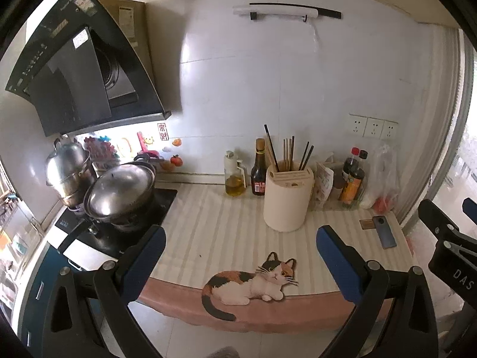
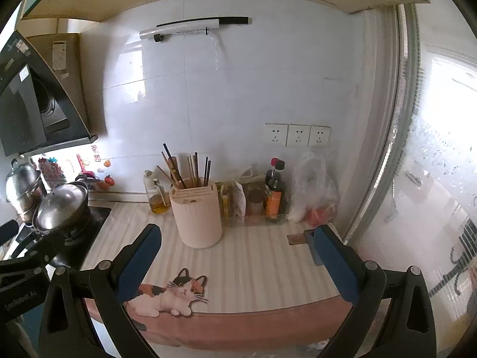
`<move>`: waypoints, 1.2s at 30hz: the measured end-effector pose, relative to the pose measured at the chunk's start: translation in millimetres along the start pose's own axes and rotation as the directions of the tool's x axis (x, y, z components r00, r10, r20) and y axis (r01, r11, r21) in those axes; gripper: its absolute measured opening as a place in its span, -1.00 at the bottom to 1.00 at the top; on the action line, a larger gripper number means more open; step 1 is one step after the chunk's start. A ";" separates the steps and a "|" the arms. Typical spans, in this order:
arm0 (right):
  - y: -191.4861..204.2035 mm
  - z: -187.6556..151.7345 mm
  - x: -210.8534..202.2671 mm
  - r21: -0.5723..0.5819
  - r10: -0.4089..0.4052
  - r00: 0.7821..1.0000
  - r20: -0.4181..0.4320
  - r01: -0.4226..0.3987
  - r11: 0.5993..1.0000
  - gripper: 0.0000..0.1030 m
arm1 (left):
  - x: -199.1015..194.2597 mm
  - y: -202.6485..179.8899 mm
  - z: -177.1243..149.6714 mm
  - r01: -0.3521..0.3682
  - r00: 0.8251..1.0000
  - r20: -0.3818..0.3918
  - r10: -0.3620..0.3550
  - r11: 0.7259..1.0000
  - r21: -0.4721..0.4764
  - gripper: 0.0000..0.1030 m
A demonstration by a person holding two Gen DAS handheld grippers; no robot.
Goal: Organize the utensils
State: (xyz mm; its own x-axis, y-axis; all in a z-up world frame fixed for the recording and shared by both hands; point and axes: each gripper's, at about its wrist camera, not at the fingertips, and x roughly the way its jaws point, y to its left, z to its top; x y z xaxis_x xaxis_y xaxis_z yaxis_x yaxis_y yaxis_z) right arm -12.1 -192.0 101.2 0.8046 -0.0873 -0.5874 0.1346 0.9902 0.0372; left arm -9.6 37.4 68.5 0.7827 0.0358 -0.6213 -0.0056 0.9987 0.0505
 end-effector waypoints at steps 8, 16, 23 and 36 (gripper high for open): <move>2.8 4.6 -2.0 0.005 -0.007 1.000 -0.002 0.007 1.000 1.00 | 3.2 1.1 -0.2 0.007 1.000 -0.002 -0.007 1.000 -0.006 1.00; 0.4 3.8 7.9 0.003 -0.015 1.000 -0.023 0.015 1.000 1.00 | 12.1 -2.3 -0.9 -0.004 1.000 -0.012 0.004 1.000 -0.005 1.00; -0.3 1.3 18.5 -0.003 -0.012 0.999 -0.042 0.012 1.000 1.00 | 15.4 -3.2 -0.6 -0.004 1.000 -0.015 0.004 1.000 0.000 1.00; -1.1 -0.2 24.9 -0.005 -0.011 0.999 -0.044 0.011 1.000 1.00 | 19.0 -5.5 0.0 -0.003 1.000 -0.016 0.003 1.000 0.002 1.00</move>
State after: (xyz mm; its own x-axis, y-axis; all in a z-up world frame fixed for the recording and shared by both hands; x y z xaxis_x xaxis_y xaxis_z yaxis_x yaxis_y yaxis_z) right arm 7.7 -195.2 86.4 0.7767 -0.0934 -0.6229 0.1406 0.9897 0.0270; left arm 5.3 32.6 56.3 0.7724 0.0396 -0.6339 -0.0071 0.9985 0.0537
